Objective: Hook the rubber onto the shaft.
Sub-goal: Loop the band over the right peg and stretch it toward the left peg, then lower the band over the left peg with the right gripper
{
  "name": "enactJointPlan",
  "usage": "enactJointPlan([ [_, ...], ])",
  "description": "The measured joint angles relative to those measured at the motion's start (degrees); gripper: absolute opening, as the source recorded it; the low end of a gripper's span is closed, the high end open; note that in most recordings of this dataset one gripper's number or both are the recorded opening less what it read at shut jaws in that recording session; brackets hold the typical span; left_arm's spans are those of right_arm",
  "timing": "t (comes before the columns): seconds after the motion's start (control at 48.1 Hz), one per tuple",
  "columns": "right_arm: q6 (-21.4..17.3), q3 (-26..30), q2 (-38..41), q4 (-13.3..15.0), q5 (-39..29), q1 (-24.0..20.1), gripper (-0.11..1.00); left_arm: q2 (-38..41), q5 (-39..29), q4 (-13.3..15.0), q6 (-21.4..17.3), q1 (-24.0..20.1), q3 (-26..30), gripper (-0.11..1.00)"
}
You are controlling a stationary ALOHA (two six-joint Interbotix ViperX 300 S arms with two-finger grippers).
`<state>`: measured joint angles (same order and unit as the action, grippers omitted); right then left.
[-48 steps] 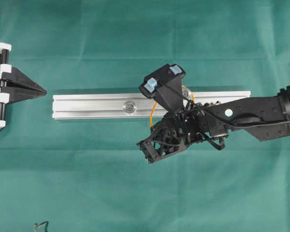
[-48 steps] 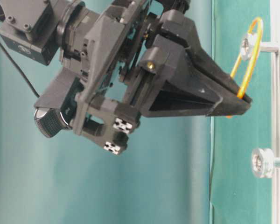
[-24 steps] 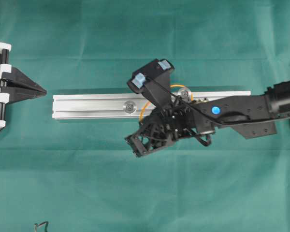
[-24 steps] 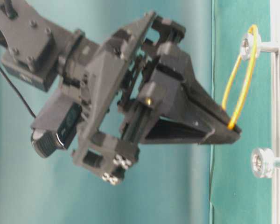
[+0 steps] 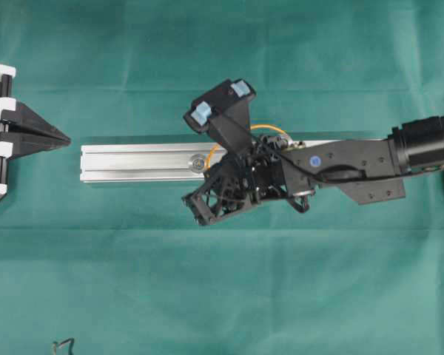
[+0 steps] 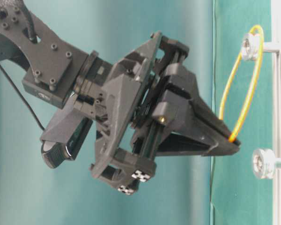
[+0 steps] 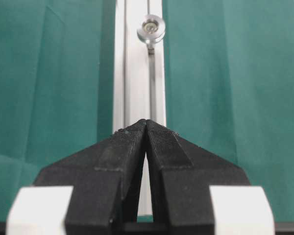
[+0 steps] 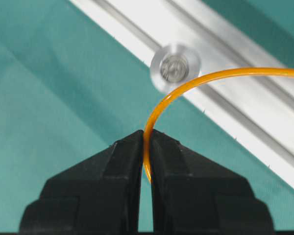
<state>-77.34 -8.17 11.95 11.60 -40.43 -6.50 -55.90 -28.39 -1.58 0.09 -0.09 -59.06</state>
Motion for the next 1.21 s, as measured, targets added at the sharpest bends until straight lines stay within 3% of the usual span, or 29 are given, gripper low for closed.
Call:
enactJointPlan([
  [0.749, -0.9, 2.3, 4.6, 0.1, 5.4, 2.9, 0.07, 0.0, 0.0, 0.0, 0.2, 0.0, 0.1, 0.00],
  [1.207, -0.9, 3.2, 5.6, -2.3, 6.3, 4.3, 0.07, 0.0, 0.0, 0.0, 0.2, 0.0, 0.1, 0.00],
])
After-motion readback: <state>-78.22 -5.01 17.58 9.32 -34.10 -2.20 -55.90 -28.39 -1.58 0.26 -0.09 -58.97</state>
